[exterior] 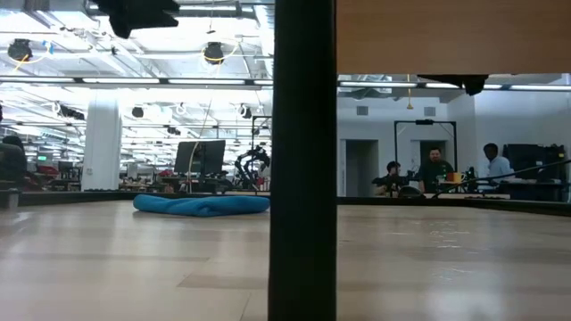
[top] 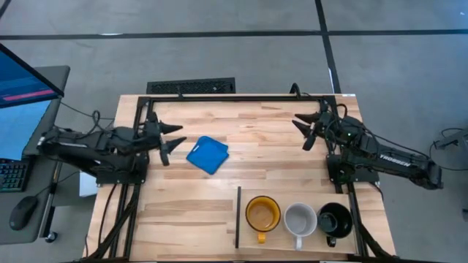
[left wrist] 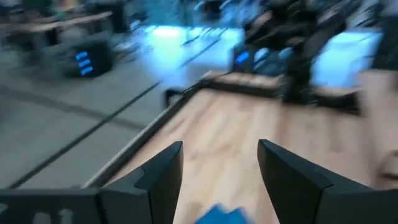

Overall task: Stack small to large cups/mugs on shelf
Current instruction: Return to Home Position

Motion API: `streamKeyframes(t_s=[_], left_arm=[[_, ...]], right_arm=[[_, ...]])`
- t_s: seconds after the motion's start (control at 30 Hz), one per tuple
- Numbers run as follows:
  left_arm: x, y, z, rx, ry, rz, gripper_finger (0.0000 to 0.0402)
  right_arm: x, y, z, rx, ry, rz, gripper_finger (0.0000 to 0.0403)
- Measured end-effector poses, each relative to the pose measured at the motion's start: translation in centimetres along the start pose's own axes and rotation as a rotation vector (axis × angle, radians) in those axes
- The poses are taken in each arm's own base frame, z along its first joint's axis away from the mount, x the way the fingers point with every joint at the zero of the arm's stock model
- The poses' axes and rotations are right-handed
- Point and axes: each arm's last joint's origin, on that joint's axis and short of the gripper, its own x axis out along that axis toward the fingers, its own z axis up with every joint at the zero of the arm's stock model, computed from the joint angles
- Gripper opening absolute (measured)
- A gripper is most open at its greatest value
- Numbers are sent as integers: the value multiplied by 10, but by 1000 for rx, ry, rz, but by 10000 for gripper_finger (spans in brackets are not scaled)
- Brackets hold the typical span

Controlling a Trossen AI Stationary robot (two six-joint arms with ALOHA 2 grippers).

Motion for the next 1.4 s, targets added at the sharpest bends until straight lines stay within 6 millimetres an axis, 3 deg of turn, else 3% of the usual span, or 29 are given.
streamKeyframes(t_s=[0.23, 0.43, 0.87, 1.4], left_arm=[[-5, 10, -40, -96, -261, -79, 199], [6, 21, -74, -156, -234, -27, 199], [16, 54, -107, -222, -298, 42, 199], [5, 63, -122, -217, -341, 113, 199]], right_arm=[[0, -4, 3, 19, -28, 50, 155], [-1, -14, 4, 2, -55, 85, 155], [-9, -38, -16, 98, -80, 104, 155], [-39, -26, -17, 127, -114, 101, 155]])
